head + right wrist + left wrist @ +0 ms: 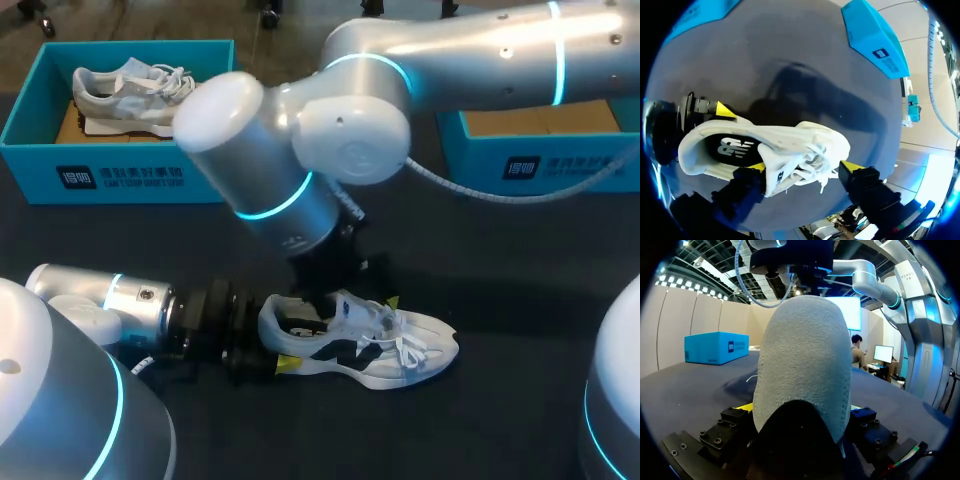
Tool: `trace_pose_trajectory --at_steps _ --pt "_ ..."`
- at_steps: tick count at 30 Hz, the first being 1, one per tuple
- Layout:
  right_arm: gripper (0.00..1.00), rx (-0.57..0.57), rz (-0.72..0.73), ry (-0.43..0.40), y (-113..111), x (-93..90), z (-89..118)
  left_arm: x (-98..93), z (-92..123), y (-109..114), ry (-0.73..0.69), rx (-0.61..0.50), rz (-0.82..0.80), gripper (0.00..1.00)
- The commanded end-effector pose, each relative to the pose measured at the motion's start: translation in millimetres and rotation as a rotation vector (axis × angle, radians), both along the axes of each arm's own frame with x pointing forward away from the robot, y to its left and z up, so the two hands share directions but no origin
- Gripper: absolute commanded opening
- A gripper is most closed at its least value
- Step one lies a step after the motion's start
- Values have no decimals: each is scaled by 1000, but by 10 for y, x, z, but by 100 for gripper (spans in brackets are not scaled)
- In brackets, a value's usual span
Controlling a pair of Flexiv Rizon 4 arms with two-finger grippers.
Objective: Take the shoe out of the shoebox, open the shoe tongue, remove and reinsert the insole, then place the shoe into the shoebox
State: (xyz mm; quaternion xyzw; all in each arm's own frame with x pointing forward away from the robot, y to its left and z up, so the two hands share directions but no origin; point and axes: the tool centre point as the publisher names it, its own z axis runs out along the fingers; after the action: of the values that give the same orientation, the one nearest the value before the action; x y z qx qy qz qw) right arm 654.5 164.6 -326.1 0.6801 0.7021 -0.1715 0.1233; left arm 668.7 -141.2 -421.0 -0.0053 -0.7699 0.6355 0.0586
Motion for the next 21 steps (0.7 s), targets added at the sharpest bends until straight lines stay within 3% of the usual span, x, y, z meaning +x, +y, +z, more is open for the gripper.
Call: trace_pose_trajectory --at_steps 1,5,8,11,14,21 --pt "66 54 -325 -134 -78 -10 48 25 -33 -6 -1 0 3 0" --pt "50 86 -318 -105 -75 17 48 25 -33 -6 -1 0 3 0" --pt "45 118 -317 -84 -59 21 36 25 -33 -6 -1 0 3 0" --pt "30 174 -307 -69 -38 0 22 25 -33 -6 -1 0 3 0" --pt "0 215 -300 -64 -51 -26 48 25 -33 -6 -1 0 3 0" --pt "0 316 -252 -41 -186 -51 132 25 -33 -6 -1 0 3 0"
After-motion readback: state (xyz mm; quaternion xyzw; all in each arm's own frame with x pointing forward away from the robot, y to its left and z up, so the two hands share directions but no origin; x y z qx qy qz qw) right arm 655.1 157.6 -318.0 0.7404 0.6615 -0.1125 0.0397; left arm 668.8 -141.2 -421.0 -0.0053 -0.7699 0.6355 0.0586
